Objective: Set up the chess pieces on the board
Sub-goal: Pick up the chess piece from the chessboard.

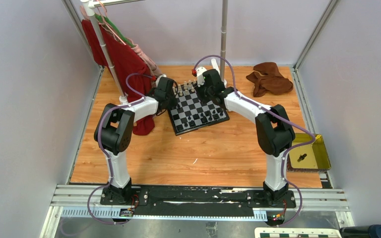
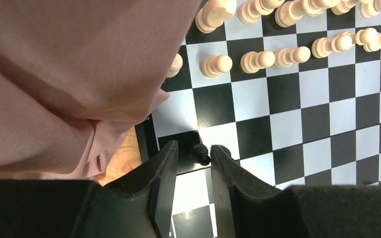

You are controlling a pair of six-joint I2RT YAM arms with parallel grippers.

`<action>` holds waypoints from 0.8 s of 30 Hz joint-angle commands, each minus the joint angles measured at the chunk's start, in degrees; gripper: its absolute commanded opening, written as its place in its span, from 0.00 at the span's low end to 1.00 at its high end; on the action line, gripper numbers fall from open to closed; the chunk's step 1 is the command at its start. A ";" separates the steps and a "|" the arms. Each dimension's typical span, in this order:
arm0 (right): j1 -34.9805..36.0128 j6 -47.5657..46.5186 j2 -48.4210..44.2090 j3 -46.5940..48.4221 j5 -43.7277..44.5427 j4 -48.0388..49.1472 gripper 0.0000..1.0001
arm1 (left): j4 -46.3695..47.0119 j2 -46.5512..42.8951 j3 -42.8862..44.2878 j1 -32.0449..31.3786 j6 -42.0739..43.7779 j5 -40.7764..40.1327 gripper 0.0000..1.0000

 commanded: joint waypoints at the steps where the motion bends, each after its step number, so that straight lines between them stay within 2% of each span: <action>1: -0.87 0.46 -0.36 -0.25 -0.10 0.33 0.29 | -0.94 0.24 -0.90 -0.28 0.87 -0.01 0.35; 15: -0.82 0.67 -0.70 -0.54 0.26 0.41 0.29 | -0.30 -1.14 -3.31 -0.46 1.37 -0.32 0.31; 24: -0.81 0.98 -1.02 -0.84 0.17 0.45 0.29 | -0.24 -1.88 -3.71 -0.46 1.78 -1.05 0.22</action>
